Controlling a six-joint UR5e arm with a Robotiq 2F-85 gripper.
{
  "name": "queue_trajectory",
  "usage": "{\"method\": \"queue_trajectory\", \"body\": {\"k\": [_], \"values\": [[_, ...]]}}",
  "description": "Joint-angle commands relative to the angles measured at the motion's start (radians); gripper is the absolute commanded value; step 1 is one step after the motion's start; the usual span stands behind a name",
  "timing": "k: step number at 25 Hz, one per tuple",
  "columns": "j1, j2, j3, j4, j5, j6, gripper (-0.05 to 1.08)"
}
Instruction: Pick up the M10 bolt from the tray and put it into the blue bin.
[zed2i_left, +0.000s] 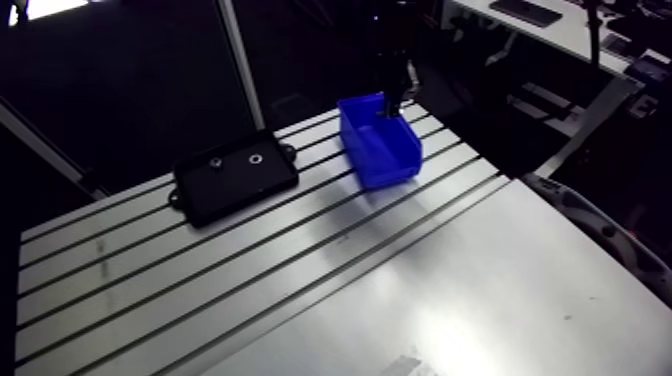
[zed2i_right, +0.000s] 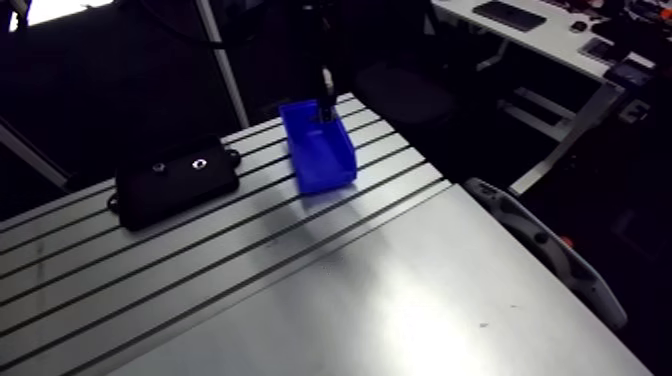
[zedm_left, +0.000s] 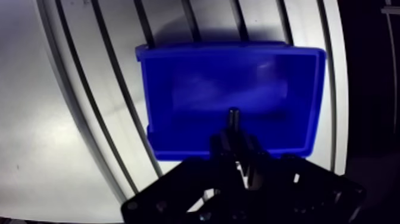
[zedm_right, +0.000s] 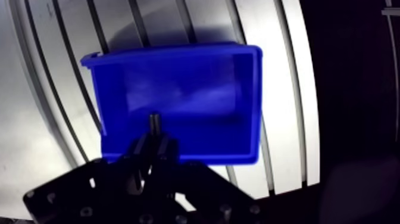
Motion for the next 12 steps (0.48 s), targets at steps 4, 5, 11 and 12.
{"method": "queue_trajectory", "body": {"k": [4,5,11,12], "values": [[0.007,0.018,0.005,-0.008,0.006,0.025,1.01],[0.007,0.02,0.007,-0.016,0.005,0.025,1.01],[0.013,0.021,0.021,-0.027,0.001,0.025,1.0],[0.013,0.021,0.024,-0.027,0.001,0.025,1.0]]}}
